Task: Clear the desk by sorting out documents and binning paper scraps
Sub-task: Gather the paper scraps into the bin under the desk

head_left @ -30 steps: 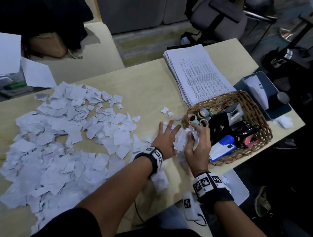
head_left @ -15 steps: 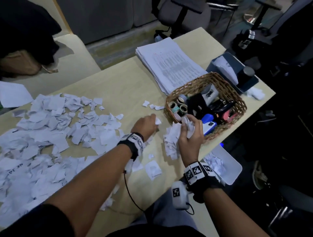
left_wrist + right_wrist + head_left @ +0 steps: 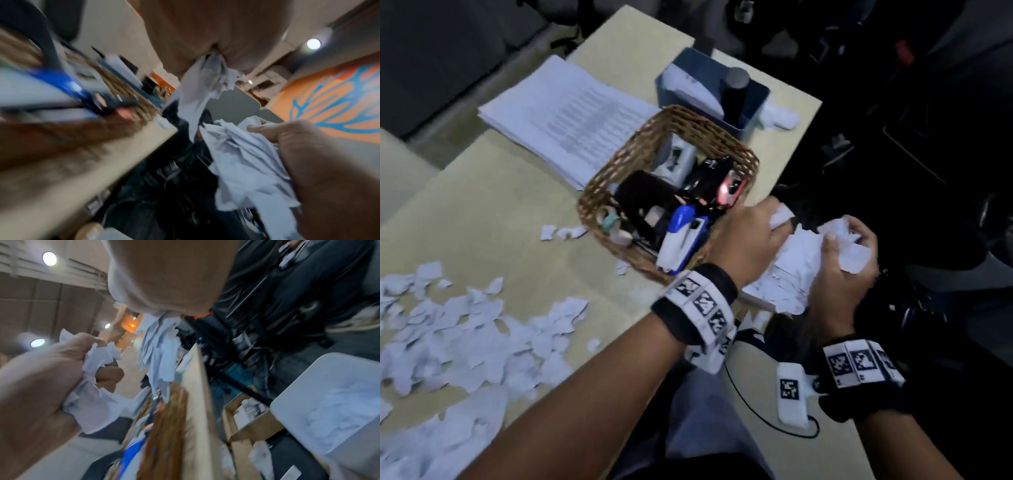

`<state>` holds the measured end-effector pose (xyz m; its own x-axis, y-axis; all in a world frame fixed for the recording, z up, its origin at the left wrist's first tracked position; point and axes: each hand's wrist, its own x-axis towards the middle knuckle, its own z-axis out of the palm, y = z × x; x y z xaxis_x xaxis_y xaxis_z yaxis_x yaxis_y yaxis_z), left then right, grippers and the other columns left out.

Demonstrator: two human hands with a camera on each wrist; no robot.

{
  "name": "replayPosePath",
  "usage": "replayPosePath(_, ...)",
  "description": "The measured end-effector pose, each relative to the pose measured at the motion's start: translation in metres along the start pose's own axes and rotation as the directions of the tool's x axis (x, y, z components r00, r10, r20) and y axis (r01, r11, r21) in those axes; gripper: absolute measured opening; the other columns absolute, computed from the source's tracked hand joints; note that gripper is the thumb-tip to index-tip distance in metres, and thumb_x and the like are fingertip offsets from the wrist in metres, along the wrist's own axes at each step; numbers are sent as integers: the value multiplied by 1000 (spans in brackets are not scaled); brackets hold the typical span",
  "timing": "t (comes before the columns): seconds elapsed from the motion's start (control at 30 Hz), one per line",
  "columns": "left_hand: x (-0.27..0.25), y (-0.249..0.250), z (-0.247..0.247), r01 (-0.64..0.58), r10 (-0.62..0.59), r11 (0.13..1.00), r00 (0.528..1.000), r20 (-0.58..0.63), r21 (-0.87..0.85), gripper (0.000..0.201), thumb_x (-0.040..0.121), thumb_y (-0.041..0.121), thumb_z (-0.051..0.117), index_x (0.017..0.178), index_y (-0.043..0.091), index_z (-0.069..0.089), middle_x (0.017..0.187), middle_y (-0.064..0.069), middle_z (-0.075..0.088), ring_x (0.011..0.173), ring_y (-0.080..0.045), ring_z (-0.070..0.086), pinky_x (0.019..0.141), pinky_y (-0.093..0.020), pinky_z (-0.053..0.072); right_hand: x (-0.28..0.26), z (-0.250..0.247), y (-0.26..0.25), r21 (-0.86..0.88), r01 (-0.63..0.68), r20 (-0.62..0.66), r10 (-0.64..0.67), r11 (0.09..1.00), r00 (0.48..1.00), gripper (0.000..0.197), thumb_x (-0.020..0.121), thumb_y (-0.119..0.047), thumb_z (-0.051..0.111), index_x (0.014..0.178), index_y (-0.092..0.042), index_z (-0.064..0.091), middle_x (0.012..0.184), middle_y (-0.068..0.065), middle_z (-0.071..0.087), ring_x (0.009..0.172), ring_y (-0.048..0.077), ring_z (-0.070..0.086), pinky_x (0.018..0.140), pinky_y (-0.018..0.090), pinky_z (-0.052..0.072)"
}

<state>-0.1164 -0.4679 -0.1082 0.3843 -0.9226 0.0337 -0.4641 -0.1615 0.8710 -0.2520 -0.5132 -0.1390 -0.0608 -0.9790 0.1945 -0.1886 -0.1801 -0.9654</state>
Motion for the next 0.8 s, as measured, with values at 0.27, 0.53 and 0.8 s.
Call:
replayPosePath(0.27,60,-68,188,328,-311,944,912,269,-22,20,93,19,55,100,2,61,96,-27,65,91,-42,59,74,-43,44,56,-49,189,-146,-163,-115,147,976,983,22,92,-4,57,104,-22,58,94,-10,61,84,-2,58,77,16,47)
replayPosePath(0.53,94,-283,300,549,-680,728,657,325,410,38,102,20,40,127,-3,54,134,-21,53,126,-33,49,100,-32,34,71,0,396,-568,118,460,196,815,866,37,86,-23,42,108,-3,63,108,13,60,102,26,55,91,20,36)
replayPosePath(0.8,113,-323,322,636,-702,712,650,291,299,38,102,12,31,132,2,51,140,-18,50,132,-30,44,107,-37,32,90,26,460,-496,535,856,284,684,431,36,88,-23,63,122,-17,54,122,11,51,110,34,53,86,47,49)
